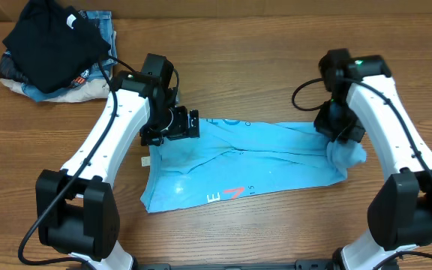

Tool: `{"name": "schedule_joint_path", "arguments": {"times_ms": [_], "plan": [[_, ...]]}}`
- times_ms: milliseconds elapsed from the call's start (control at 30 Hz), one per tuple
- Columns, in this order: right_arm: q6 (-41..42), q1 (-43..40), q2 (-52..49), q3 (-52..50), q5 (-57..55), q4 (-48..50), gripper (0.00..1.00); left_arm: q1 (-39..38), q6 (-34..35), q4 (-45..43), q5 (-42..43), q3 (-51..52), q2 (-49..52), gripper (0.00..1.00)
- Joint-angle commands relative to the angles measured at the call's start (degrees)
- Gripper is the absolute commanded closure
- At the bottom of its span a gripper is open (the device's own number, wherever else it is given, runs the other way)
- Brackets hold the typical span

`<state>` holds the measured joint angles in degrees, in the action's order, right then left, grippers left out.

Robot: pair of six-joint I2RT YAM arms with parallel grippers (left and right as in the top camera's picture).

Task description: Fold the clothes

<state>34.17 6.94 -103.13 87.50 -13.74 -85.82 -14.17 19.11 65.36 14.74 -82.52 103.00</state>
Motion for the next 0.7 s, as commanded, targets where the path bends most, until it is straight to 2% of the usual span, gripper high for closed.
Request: {"name": "schedule_joint_path", "arguments": {"times_ms": [0,333,567,633,667], "plan": [[2.1,1.6,0.9,-3.9,0.6,2.0,0.95,0.4,0.4,0.2,-0.1,0.2,-1.0,0.00],[1.4,4.9,0.9,-14.5,8.8,13.2,0.95,0.4,0.4,0.2,-0.1,0.2,-1.0,0.00],[1.0,10.2,0.9,-15.9,9.5,14.9,0.92,0.4,0.4,0.1,-0.3,0.2,-1.0,0.00],[1.0,12.2,0.9,-15.9,9.5,15.1,0.83,0.4,0.4,0.2,-0.3,0.2,-1.0,0.00],[1.0,13.2,0.9,-15.9,9.4,15.1,0.67,0.4,0.4,0.2,-0.3,0.2,-1.0,0.00]]}}
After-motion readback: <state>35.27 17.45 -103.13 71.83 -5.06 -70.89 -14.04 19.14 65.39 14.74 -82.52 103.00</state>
